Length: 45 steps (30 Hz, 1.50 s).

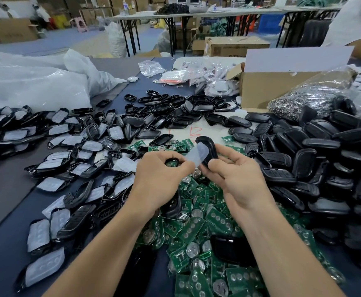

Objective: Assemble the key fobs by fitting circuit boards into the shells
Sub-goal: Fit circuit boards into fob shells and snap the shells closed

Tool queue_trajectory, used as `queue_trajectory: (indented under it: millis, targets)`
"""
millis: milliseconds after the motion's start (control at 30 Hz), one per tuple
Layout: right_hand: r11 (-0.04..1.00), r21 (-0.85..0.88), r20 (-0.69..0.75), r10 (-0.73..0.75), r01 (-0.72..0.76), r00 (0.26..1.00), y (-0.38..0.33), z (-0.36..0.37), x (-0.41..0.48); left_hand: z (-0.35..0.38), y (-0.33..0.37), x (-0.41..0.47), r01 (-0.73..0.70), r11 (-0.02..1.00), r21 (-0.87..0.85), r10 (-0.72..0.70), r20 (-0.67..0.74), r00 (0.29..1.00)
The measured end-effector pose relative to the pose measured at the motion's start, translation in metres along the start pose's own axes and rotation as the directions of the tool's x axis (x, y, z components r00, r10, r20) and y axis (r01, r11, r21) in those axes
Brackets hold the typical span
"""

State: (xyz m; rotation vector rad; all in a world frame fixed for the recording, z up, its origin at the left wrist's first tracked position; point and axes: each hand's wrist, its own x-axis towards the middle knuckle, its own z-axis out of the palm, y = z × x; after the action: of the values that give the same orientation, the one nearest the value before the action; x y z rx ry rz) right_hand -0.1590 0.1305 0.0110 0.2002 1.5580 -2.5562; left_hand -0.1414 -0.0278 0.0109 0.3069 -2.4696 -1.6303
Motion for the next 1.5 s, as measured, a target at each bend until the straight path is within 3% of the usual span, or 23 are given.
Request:
queue_trajectory:
  millis: [100,267,400,633,700,800,900,1033,1167,1500]
  targets:
    - [1.0,-0.007,-0.02,-0.02,0.02,1.0,-0.002,0.001,-0.001,-0.006,0.002,-0.001,-0.041,0.996,0.084,0.033,0.095,0.995]
    - [0.997,-0.054,-0.027,-0.054,0.052,0.998,-0.002,0.001,-0.001,-0.012,0.0,0.003,-0.045,0.999,0.023,0.045,0.005,0.999]
    - [0.993,-0.109,0.027,-0.052,0.054,0.998,0.001,0.002,-0.002,-0.009,-0.001,0.004,-0.043,0.999,0.002,0.043,0.062,0.997]
    - [0.994,-0.099,-0.031,-0.04,0.037,0.999,0.0,0.002,0.0,-0.013,0.002,0.001,-0.129,0.957,0.26,0.126,0.028,0.992]
    - [0.998,-0.067,-0.036,-0.023,0.021,0.999,-0.002,0.002,0.0,-0.024,0.004,0.002,-0.191,0.926,0.327,0.157,0.126,0.979]
    - [0.999,0.015,-0.025,0.042,-0.041,0.999,-0.004,0.001,0.0,-0.044,0.009,0.005,-0.232,0.889,0.395,0.09,0.346,0.934]
    - [0.988,0.12,-0.021,0.105,-0.102,0.994,-0.007,-0.001,0.0,-0.055,0.01,0.01,-0.225,0.867,0.444,0.017,0.425,0.905]
    - [0.974,0.189,-0.015,0.133,-0.127,0.991,-0.008,-0.003,0.0,-0.055,0.007,0.013,-0.225,0.837,0.498,-0.002,0.415,0.91]
    - [0.976,0.179,-0.011,0.128,-0.124,0.992,-0.008,-0.002,-0.001,-0.051,0.006,0.013,-0.272,0.785,0.556,0.065,0.362,0.93]
    - [0.983,0.149,-0.039,0.118,-0.111,0.992,-0.008,-0.001,0.0,-0.048,0.005,0.01,-0.311,0.825,0.471,0.1,0.42,0.902]
